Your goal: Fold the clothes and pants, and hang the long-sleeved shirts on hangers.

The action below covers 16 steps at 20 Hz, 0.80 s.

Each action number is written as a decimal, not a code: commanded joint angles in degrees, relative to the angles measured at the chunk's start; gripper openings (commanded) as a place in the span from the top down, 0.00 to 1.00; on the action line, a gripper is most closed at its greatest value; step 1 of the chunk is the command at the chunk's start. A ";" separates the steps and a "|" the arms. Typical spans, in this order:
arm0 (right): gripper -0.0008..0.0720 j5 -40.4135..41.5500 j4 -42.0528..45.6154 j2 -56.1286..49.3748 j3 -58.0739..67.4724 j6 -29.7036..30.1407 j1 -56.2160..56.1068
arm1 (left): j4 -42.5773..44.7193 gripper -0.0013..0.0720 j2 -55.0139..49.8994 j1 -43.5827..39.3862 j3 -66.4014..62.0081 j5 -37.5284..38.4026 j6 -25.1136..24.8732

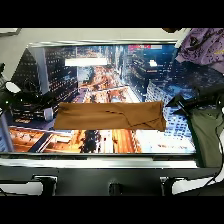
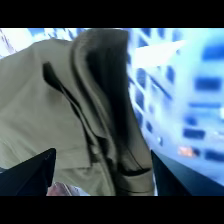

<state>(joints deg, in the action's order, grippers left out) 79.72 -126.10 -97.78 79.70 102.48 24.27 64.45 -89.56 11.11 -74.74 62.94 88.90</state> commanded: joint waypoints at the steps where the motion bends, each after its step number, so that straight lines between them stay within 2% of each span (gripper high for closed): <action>1: 0.07 0.00 -4.98 -3.32 -2.03 3.26 3.02 | 0.11 0.33 -0.02 0.22 -0.46 0.76 0.22; 8: 0.08 0.15 -9.75 -10.49 -2.12 5.68 -2.29 | 0.07 0.33 -0.02 0.22 -0.48 0.74 1.14; 10: 0.12 0.24 -10.82 -10.43 -2.12 6.29 -5.09 | 0.07 0.33 -0.02 0.17 -0.48 0.74 1.14; 12: 0.34 -0.07 -10.34 -10.43 -2.10 6.34 -7.93 | 0.04 0.33 -0.02 -0.07 -0.48 0.74 1.14; 14: 0.86 0.28 -10.21 -9.88 -2.10 5.64 -9.68 | -0.96 0.33 -0.02 -0.83 -0.55 0.72 1.11; 15: 0.95 0.28 -10.05 -8.81 -2.10 4.28 -9.73 | -2.54 0.33 -0.07 -1.31 -0.55 0.55 1.11; 16: 0.95 0.15 -9.40 -6.91 -2.03 1.73 -9.49 | -4.87 0.33 -0.20 -2.14 -0.55 0.07 1.05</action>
<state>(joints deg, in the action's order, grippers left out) 78.94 -134.85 -106.98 77.52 107.50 16.08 63.22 -89.60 10.20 -75.22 63.64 89.97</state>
